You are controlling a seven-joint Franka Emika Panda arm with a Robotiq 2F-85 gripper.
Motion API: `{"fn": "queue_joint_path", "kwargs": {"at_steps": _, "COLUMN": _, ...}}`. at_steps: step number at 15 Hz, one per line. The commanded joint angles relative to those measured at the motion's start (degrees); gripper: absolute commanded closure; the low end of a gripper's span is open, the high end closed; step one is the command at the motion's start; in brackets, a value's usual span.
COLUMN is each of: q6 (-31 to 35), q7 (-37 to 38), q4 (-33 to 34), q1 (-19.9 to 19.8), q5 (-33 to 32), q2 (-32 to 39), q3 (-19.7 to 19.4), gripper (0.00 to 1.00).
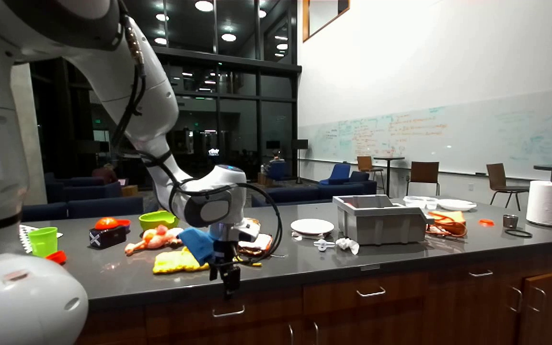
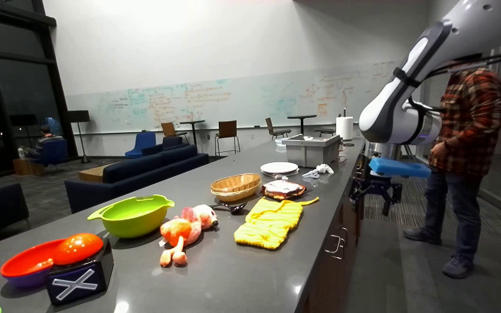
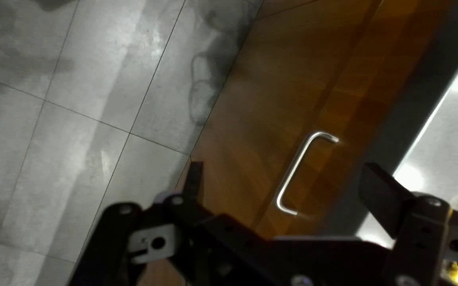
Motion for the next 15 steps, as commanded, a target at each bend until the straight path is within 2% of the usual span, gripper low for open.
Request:
{"fn": "queue_joint_path", "kwargs": {"at_steps": 1, "q6": 0.33, "q7": -12.21, "q4": 4.09, "q1": -0.91, "q5": 14.03, "q2": 7.66, "q3": -1.61, "gripper": 0.0}}
{"fn": "queue_joint_path", "kwargs": {"at_steps": 7, "q6": -4.38, "q7": -36.14, "q4": 10.84, "q1": -6.67, "q5": 42.73, "q2": 16.5, "q3": -0.47, "gripper": 0.0}}
{"fn": "queue_joint_path", "kwargs": {"at_steps": 9, "q6": -8.76, "q7": -41.36, "q4": 13.07, "q1": -8.81, "q5": 50.47, "q2": 19.23, "q3": -0.64, "gripper": 0.0}}
{"fn": "queue_joint_path", "kwargs": {"at_steps": 11, "q6": -15.5, "q7": -43.85, "q4": 15.0, "q1": -10.44, "q5": 54.76, "q2": 22.05, "q3": -1.99, "gripper": 0.0}}
{"fn": "queue_joint_path", "kwargs": {"at_steps": 15, "q6": -27.15, "q7": -44.27, "q4": 16.79, "q1": -12.77, "q5": 56.07, "q2": 26.05, "q3": -5.01, "gripper": 0.0}}
